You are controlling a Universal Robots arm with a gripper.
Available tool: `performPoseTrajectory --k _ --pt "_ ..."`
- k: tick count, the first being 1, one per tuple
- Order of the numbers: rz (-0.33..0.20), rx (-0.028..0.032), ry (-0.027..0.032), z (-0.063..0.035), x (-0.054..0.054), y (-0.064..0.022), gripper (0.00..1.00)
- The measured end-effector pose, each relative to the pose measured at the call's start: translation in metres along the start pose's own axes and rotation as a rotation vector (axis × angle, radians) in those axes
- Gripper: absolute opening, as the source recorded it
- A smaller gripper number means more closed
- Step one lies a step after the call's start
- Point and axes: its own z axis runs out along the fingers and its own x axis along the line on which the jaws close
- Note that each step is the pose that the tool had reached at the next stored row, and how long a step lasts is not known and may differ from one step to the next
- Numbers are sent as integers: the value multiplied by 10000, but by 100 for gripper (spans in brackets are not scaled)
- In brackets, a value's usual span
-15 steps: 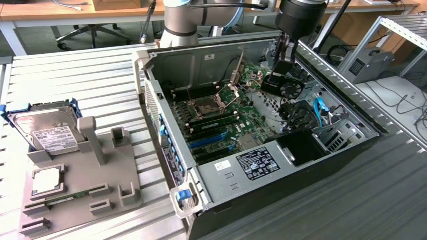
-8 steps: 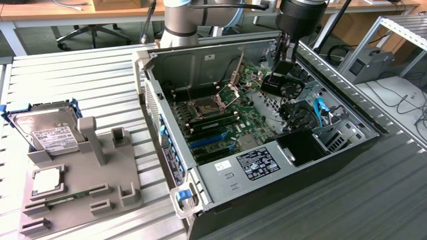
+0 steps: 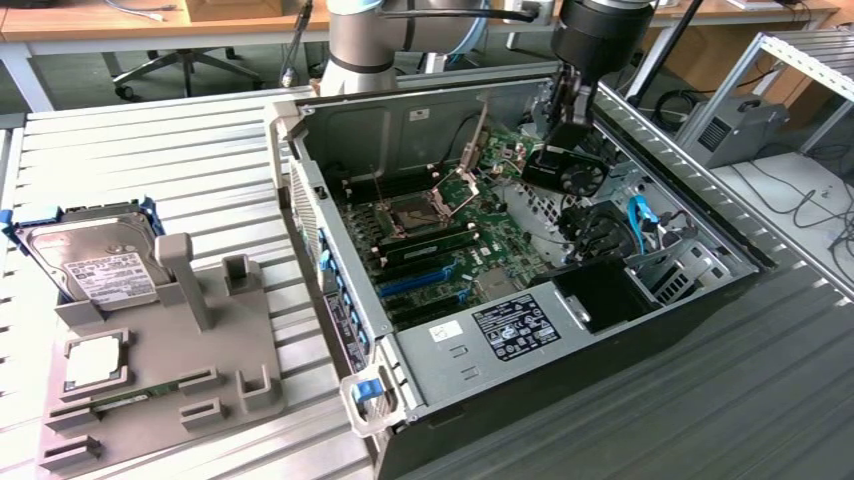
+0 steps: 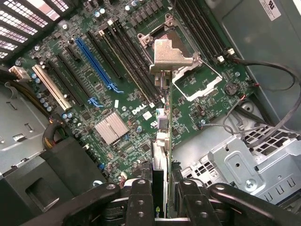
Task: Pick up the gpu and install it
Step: 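Insert the gpu into the slot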
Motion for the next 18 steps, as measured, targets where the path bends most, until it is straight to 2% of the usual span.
performPoseTrajectory --k 18 --pt "-613 -11 -34 0 0 0 26"
